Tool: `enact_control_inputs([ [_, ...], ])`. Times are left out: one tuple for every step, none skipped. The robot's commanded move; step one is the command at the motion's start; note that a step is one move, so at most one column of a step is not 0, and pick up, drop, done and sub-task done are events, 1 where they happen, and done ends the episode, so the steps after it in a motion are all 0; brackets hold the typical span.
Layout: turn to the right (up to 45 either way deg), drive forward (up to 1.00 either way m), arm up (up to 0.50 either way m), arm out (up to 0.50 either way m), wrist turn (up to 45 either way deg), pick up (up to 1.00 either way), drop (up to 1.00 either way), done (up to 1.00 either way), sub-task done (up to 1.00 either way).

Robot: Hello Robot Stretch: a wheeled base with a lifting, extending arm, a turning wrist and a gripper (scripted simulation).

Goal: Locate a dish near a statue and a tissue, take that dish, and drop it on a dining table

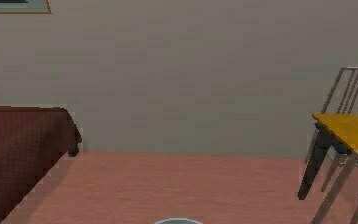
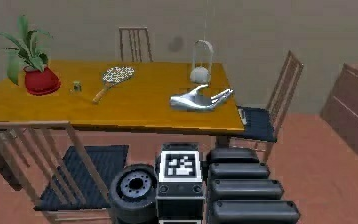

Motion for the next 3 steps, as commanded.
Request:
enact_control_inputs([
  [6.0,0.0,0.0,0.0,0.0,0.0,0.0,0.0,0.0],
  [0.0,1.0,0.0,0.0,0.0,0.0,0.0,0.0,0.0],
  [0.0,0.2,0.0,0.0,0.0,0.0,0.0,0.0,0.0],
])
